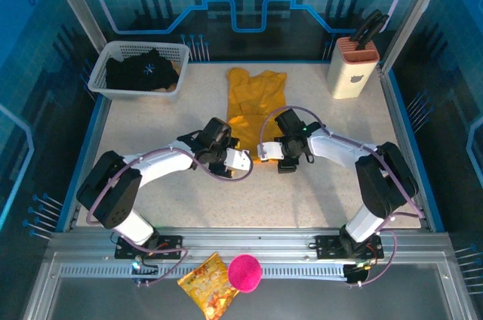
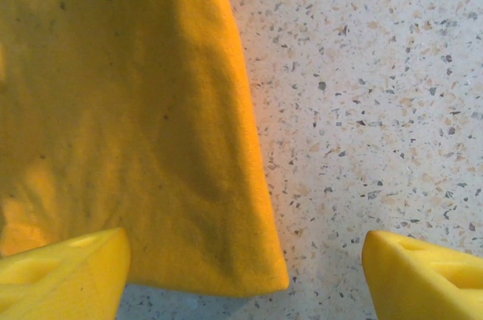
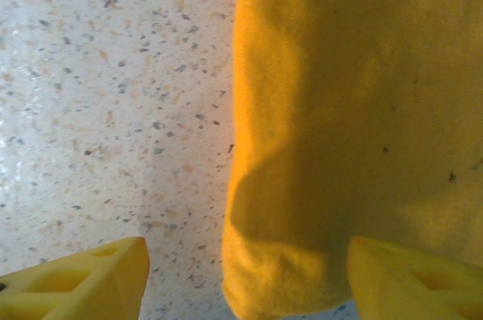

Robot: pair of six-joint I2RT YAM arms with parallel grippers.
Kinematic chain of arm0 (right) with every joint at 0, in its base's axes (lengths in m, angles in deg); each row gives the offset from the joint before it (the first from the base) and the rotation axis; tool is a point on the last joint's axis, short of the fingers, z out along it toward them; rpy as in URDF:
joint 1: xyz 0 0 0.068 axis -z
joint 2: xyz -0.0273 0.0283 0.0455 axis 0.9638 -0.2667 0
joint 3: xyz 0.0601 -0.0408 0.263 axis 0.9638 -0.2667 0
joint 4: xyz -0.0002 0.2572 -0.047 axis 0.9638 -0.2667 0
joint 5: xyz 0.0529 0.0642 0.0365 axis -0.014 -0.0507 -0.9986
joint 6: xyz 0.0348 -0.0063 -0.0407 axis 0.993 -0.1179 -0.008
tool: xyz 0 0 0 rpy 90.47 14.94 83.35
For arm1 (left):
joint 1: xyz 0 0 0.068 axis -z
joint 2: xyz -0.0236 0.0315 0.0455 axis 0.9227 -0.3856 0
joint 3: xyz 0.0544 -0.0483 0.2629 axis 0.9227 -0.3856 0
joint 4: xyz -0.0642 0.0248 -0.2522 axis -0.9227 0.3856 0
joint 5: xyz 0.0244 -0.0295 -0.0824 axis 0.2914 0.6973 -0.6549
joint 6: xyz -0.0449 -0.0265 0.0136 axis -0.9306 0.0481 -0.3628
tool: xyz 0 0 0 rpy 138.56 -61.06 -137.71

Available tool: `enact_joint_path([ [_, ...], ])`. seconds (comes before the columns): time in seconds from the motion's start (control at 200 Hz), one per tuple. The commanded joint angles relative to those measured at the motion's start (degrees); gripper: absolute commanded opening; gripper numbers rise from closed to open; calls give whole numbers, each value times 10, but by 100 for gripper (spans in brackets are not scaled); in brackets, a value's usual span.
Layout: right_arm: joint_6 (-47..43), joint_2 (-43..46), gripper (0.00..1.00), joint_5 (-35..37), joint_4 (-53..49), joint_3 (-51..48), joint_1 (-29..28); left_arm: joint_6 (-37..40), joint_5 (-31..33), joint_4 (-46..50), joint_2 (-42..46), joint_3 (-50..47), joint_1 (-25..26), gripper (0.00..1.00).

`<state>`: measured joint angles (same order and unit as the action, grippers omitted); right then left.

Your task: Fold and stack the t-shirts

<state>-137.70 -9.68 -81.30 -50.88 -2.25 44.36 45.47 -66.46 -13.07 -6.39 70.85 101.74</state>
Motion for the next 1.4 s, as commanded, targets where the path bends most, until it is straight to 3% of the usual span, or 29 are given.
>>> enact_joint_path([
  [0.0, -5, -22, 68, 0, -3, 19, 8, 15, 6, 0, -30, 26, 1, 78],
  [0.285, -7, -65, 63, 16, -12, 33, 15, 16, 34, 13, -111, 80, -8, 77],
  [0.531, -1, -122, 46, 35, -21, 58, 21, 14, 39, 8, -151, 103, -17, 72],
  [0.671, 5, -140, 36, 36, -21, 70, 26, 15, 42, 6, -169, 101, -18, 60],
  [0.781, 9, -147, 17, 31, -32, 80, 29, 2, 48, -7, -177, 97, -18, 40],
  [0.846, 12, -149, 0, 30, -40, 85, 31, -2, 48, -3, -174, 97, -19, 28],
  [0.971, 22, -141, 0, 38, -45, 84, 33, -2, 48, 9, -149, 89, -18, 0],
  [1.206, 38, -28, 0, 31, -51, 32, 30, -25, 34, 39, -30, 44, -11, 0],
  [1.396, 68, 118, 0, 37, -82, -32, -5, -52, 43, 83, 99, -5, 30, 0],
])
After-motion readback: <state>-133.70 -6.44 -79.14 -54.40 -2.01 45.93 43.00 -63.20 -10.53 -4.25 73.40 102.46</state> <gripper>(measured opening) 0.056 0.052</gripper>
